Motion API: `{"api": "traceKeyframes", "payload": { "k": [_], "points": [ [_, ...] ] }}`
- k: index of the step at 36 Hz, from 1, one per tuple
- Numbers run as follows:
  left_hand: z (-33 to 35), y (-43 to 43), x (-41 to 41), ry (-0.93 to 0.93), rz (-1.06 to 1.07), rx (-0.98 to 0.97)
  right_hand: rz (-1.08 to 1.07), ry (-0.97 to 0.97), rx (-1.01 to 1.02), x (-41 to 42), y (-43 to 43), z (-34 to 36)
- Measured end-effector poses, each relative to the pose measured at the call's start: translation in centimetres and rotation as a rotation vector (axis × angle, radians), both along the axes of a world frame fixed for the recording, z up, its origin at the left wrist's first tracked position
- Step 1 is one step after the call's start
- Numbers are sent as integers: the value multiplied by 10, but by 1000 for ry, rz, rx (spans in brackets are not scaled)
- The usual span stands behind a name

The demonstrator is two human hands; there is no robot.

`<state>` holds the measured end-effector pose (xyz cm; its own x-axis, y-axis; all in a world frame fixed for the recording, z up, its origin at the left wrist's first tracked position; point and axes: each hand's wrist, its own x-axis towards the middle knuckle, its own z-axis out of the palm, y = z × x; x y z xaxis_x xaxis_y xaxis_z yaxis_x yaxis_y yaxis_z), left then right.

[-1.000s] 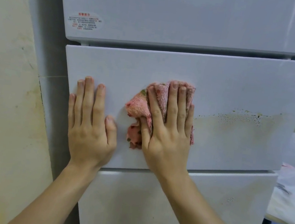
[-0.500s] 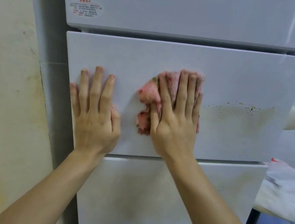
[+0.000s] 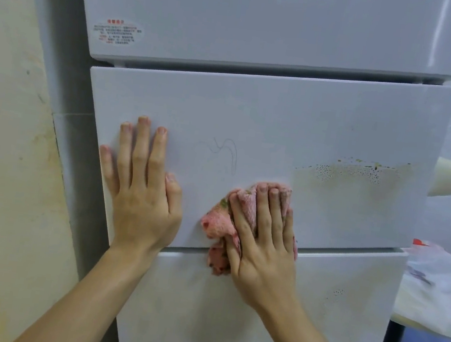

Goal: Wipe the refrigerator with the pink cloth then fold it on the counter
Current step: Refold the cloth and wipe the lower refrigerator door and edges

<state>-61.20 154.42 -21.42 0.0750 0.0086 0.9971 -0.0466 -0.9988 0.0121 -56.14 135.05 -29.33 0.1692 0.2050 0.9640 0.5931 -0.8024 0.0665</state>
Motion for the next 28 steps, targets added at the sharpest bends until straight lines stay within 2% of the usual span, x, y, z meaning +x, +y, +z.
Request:
{"api": "traceKeyframes", "payload": {
  "k": [5,9,15,20,24,28],
  "points": [
    [1,-18,2,7,-37,39,11,-34,65,0,-3,53],
    [6,-31,7,-16,-32,-9,6,-67,152,2,0,90],
    [3,-29,9,-28,-7,5,22,-14,182,2,-6,49],
    [1,-27,10,-27,-7,19,-5,-3,68,7,-26,1],
    [0,-28,11,-42,0,15,43,-3,101,8,-27,15],
    [-1,-32,13,-55,-9,-5,54,-33,194,11,-26,74]
  ]
}}
